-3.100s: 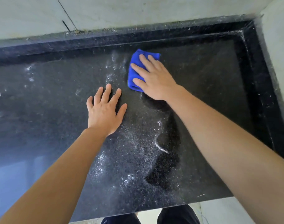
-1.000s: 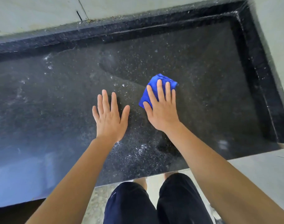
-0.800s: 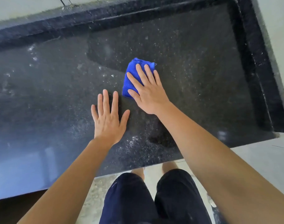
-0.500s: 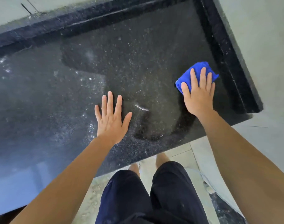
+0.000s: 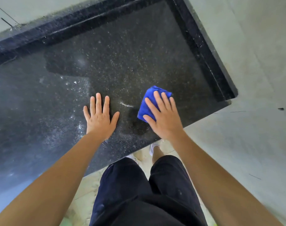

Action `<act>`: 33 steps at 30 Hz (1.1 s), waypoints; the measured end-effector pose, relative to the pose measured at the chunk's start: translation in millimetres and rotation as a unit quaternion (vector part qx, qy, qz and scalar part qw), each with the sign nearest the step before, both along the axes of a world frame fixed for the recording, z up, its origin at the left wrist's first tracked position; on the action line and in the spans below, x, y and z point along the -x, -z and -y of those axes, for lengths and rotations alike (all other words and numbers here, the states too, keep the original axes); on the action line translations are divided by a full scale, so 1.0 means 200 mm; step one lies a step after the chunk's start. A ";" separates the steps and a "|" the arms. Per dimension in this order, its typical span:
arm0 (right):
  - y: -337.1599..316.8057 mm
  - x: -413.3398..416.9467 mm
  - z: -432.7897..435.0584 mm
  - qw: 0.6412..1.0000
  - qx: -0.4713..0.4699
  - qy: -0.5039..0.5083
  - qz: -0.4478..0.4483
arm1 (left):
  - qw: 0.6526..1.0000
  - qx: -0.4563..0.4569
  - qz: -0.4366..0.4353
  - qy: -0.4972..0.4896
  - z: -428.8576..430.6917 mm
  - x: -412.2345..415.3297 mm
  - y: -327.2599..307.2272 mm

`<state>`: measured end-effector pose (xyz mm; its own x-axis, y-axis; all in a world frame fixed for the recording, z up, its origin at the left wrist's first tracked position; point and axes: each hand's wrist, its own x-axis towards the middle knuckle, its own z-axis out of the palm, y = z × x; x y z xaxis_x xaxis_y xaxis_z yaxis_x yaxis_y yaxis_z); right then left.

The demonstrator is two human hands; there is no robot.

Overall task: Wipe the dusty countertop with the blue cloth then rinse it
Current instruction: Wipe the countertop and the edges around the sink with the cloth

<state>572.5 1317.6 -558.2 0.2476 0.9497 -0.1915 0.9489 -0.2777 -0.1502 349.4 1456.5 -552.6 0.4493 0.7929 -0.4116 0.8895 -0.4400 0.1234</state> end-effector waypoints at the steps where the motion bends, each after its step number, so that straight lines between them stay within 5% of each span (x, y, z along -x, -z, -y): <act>1: 0.00 -0.11 0.06 1.000 0.004 0.018 0.012 | 1.000 0.000 -0.003 0.001 0.00 0.00 0.00; 6: -0.03 -0.60 0.25 0.982 0.066 0.173 0.033 | 1.000 0.004 -0.004 -0.002 0.00 -0.01 -0.01; 10: -0.04 -0.69 -0.02 0.974 0.078 0.213 0.021 | 1.000 0.009 -0.001 -0.009 0.00 -0.01 -0.02; 19: -0.02 -0.40 -0.61 0.994 0.053 0.092 -0.019 | 0.993 -0.008 0.012 -0.115 0.25 -0.01 -0.13; 25: -0.02 -0.24 -0.03 0.996 -0.002 -0.079 -0.048 | 0.996 -0.016 0.007 -0.092 0.42 -0.16 -0.12; 33: -0.02 -0.80 0.64 1.000 0.012 -0.020 -0.009 | 1.000 0.011 -0.026 -0.006 0.54 -0.46 -0.09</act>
<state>732.6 1190.1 -554.2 0.2050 0.9540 -0.2187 0.9566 -0.2426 -0.1615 440.6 1348.5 -534.2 0.4179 0.7880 -0.4521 0.8999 -0.4272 0.0872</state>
